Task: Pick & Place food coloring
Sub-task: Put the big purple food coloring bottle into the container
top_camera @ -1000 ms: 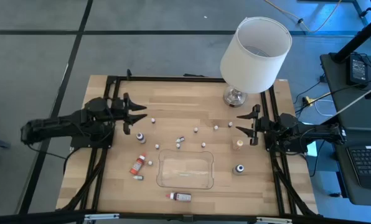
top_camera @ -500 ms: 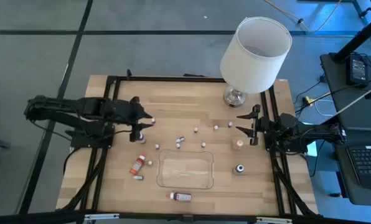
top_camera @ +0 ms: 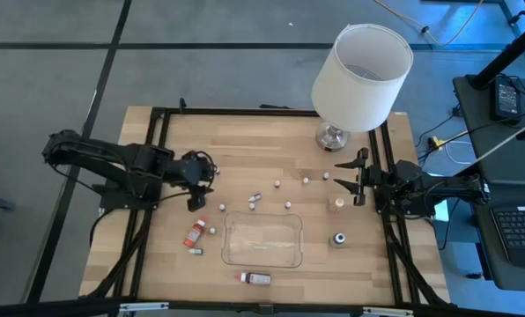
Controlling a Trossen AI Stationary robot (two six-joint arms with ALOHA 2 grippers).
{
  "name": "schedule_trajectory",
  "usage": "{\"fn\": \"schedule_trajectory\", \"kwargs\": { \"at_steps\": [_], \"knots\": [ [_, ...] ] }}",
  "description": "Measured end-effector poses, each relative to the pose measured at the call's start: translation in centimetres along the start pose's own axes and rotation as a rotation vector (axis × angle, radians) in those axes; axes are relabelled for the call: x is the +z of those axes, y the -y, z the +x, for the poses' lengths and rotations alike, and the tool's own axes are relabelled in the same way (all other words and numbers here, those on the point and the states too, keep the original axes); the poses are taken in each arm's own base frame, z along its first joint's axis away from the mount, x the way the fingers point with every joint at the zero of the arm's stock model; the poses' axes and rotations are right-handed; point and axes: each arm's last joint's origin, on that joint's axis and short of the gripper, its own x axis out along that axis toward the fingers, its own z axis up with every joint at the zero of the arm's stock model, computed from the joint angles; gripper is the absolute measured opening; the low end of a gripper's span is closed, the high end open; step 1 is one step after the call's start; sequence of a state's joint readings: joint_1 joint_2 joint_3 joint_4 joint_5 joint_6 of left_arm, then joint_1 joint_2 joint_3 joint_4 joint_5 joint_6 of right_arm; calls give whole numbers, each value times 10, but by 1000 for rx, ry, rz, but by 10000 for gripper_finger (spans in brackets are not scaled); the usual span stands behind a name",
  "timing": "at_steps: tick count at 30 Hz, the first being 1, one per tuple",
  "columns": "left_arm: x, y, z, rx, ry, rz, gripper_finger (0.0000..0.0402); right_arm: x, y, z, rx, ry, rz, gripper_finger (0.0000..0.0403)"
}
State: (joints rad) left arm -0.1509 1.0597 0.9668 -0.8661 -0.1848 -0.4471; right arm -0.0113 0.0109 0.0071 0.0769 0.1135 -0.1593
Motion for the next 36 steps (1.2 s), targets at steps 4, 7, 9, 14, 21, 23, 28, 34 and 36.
{"fn": "schedule_trajectory", "kwargs": {
  "at_steps": [4,7,9,14,21,23,28,34,36],
  "knots": [
    [2,0,0,-6,15,22,164,0,0,0,0,0,0,223],
    [2,0,0,-5,15,82,165,0,0,0,0,0,0,223],
    [2,1,0,-6,16,85,165,0,0,0,0,0,0,223],
    [3,1,0,-15,23,87,166,0,0,0,0,0,1,223],
    [3,2,0,-31,18,87,171,0,0,0,0,0,0,223],
    [3,2,0,-36,21,86,173,0,0,0,0,0,0,223],
    [3,1,0,-14,31,87,204,0,0,0,0,0,1,223],
    [4,0,0,12,42,109,249,0,0,0,0,0,1,223],
    [4,1,0,11,41,109,255,0,0,0,0,0,1,223]
  ]
}}
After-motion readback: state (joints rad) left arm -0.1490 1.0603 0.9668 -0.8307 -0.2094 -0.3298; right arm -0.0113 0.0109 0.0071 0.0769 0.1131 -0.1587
